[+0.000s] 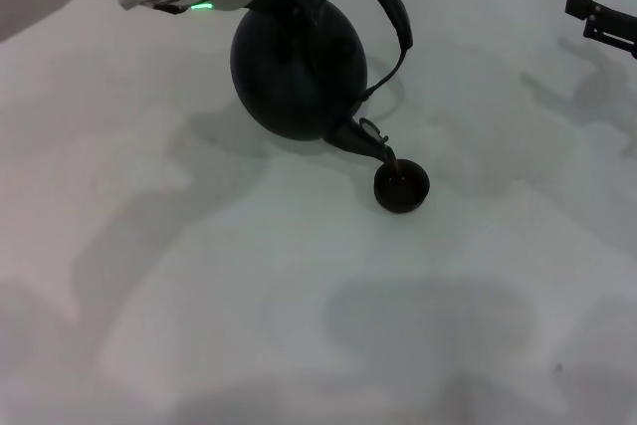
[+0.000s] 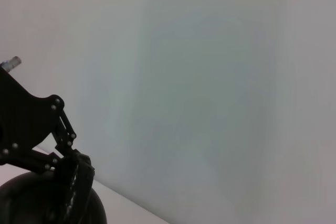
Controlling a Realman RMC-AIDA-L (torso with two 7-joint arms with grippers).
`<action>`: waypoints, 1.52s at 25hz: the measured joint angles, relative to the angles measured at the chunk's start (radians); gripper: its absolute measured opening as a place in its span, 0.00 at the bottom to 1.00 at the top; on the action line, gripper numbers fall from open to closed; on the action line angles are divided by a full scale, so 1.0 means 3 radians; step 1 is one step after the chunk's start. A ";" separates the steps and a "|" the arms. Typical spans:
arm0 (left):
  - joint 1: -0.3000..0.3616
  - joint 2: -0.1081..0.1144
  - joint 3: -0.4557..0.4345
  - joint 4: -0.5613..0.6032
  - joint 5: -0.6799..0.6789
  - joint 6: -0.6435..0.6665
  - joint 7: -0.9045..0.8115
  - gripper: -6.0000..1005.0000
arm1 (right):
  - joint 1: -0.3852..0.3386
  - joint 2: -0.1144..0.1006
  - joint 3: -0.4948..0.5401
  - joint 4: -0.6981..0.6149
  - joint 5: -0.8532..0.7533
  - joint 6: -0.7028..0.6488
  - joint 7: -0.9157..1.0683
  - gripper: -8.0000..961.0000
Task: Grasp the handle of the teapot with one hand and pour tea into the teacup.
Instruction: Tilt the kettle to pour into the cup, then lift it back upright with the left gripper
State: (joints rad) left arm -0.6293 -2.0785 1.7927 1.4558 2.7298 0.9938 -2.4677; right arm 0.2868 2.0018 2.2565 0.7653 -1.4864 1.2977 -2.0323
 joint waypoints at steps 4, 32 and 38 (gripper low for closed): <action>-0.0032 0.0000 0.0030 0.0000 0.0033 0.0026 -0.0002 0.14 | 0.0000 0.0000 0.0000 -0.0004 0.0001 -0.0001 0.0000 0.86; -0.0197 -0.0002 0.0156 -0.0007 0.0177 0.0124 -0.0036 0.14 | 0.0000 0.0000 0.0000 -0.0005 0.0036 -0.0015 0.0005 0.86; -0.0214 -0.0003 0.0222 -0.0010 0.0260 0.0128 -0.0038 0.13 | 0.0000 0.0000 0.0000 -0.0005 0.0036 -0.0016 0.0003 0.86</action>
State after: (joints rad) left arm -0.6935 -2.0794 1.8594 1.4528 2.8079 1.0323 -2.4791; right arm 0.2868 2.0018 2.2564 0.7639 -1.4756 1.2930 -2.0315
